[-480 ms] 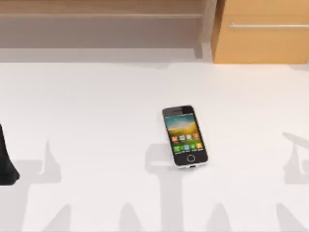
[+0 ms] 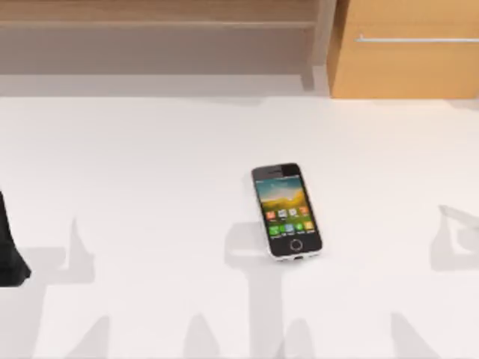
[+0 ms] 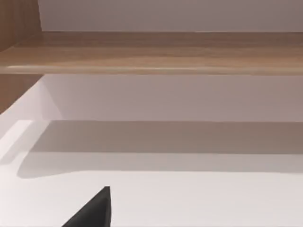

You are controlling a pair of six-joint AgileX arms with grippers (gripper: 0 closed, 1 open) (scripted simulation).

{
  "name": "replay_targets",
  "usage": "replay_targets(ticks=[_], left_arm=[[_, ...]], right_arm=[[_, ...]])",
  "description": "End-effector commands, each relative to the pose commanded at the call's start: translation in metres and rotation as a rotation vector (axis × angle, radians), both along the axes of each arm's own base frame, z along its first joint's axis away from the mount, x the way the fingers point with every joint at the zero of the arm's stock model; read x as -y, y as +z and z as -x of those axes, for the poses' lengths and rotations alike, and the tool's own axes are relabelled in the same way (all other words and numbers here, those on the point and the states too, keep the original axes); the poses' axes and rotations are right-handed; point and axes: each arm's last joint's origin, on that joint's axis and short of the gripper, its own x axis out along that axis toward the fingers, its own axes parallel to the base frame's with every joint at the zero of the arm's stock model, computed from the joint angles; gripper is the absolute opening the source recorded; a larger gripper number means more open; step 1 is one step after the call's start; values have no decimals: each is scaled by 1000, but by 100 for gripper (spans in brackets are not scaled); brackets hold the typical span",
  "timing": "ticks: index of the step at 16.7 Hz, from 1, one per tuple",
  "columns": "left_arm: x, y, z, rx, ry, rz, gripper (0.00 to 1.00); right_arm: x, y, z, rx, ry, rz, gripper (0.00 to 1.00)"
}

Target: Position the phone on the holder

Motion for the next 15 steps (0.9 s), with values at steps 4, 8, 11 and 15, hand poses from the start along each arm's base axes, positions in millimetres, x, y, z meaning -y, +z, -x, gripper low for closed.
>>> replay_targets(ticks=[4,8,11,15], left_arm=[[0,0,0,0,0,0,100],[0,0,0,0,0,0,100],[0,0,0,0,0,0,100],[0,0,0,0,0,0,100]], right_arm=[[-12,55,-33,-194,59,-7,100],[-42,83,-108,-515,117,6,100],[-79,71,-172,-786,145,36,100],[-136,30,-230,-1091,153,88,100]])
